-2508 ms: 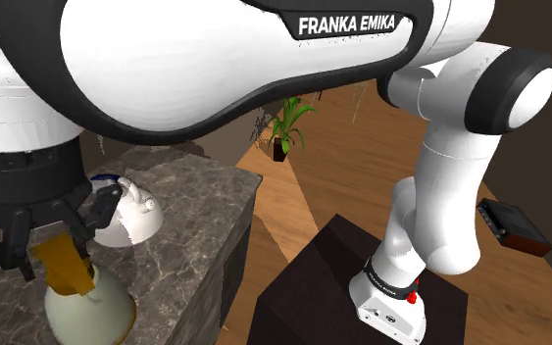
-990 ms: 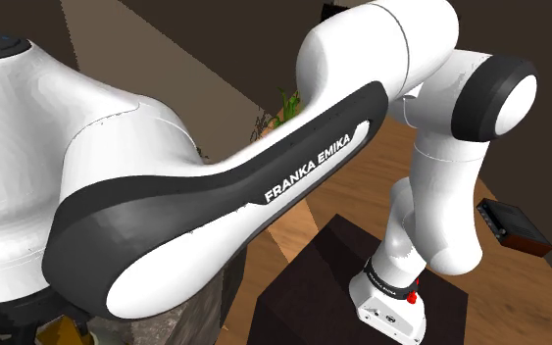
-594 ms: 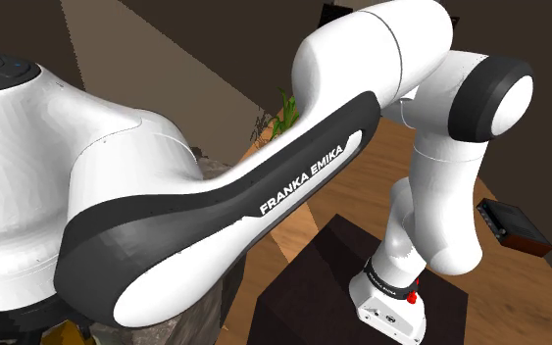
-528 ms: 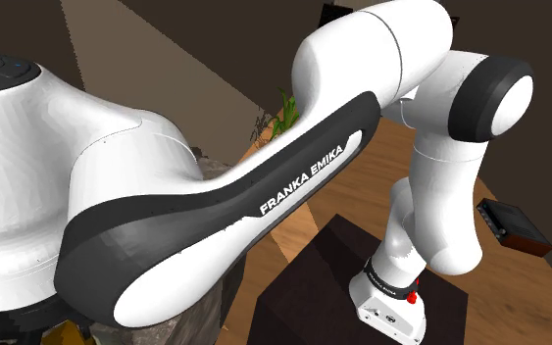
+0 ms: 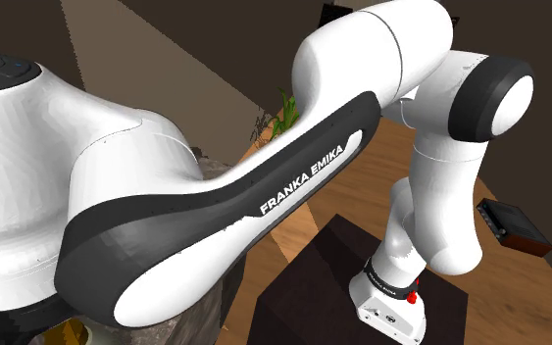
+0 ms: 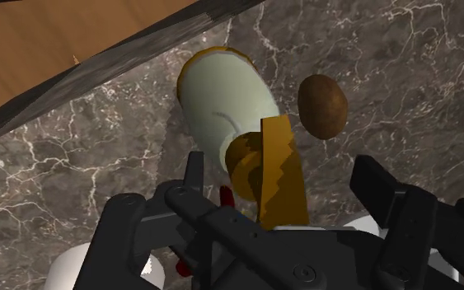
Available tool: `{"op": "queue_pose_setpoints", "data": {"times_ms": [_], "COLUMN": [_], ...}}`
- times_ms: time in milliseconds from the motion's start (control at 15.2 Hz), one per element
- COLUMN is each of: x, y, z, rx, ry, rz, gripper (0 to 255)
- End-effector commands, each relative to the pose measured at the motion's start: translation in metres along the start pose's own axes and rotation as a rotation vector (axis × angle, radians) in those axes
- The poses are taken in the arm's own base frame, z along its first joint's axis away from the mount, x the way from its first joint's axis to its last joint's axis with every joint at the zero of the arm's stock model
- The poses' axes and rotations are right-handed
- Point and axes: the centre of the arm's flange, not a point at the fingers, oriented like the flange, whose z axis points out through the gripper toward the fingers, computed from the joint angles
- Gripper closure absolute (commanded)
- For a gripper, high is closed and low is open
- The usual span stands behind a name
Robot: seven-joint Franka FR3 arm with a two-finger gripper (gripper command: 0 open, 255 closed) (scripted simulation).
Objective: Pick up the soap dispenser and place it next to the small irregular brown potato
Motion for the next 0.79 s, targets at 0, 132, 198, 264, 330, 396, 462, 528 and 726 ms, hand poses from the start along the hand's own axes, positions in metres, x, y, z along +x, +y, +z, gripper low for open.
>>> {"op": "queue_pose_setpoints", "data": {"times_ms": [0,132,198,264,330,396,462,528,726], "x": [0.000,0.000,0.000,0.000,0.000,0.000,0.000,0.000,0.000], "y": [0.000,0.000,0.000,0.000,0.000,0.000,0.000,0.000,0.000], "z": [0.000,-0.026,-0.040,-0.050,-0.050,-0.050,-0.050,-0.050,-0.050], "rx": [0.000,0.000,0.000,0.000,0.000,0.000,0.000,0.000,0.000], "ry": [0.000,0.000,0.000,0.000,0.000,0.000,0.000,0.000,0.000], "rz": [0.000,0.000,0.000,0.000,0.000,0.000,0.000,0.000,0.000], "gripper": [0,0,0,0,0,0,0,0,0]}}
